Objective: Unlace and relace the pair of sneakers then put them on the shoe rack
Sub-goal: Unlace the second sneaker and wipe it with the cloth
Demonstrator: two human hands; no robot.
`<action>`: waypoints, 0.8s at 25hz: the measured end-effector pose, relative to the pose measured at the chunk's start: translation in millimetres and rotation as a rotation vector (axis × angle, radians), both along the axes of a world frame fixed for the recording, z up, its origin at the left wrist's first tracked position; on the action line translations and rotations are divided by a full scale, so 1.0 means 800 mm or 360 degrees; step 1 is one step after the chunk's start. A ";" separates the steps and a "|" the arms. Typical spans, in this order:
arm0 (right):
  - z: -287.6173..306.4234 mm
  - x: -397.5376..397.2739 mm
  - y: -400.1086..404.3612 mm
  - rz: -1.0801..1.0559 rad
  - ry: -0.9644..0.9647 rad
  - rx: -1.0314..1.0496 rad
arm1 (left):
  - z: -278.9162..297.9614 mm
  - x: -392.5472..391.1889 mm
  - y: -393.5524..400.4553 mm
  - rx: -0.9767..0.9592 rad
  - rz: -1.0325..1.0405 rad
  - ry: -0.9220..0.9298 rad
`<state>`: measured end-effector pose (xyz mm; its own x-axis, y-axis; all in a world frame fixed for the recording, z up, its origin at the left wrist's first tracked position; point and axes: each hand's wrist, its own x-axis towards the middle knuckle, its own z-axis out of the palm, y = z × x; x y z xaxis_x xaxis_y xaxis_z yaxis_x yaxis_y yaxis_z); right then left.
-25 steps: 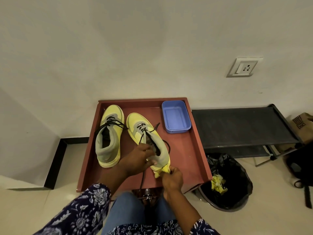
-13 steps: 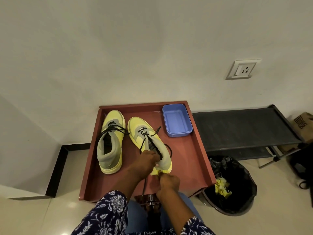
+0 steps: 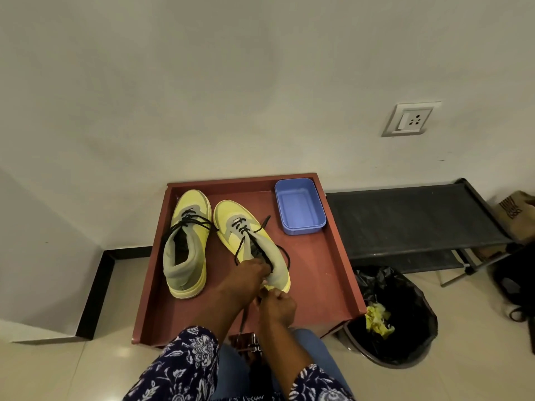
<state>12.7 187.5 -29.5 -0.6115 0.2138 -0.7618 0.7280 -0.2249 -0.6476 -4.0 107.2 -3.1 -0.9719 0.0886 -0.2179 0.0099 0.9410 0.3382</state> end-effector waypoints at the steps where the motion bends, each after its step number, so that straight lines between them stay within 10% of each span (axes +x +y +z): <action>1: 0.001 0.003 0.000 -0.0030 0.0000 0.0011 | 0.001 0.001 0.001 -0.0013 0.0007 0.0001; 20: -0.014 0.002 0.016 0.0006 -0.0064 0.0035 | 0.017 0.008 0.016 -0.0128 0.0120 -0.0051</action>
<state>14.4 200.0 -40.6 -0.5816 0.2287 -0.7807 0.7542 -0.2080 -0.6228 2.0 119.6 10.3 -0.9676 -0.0036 -0.2526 -0.0717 0.9627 0.2608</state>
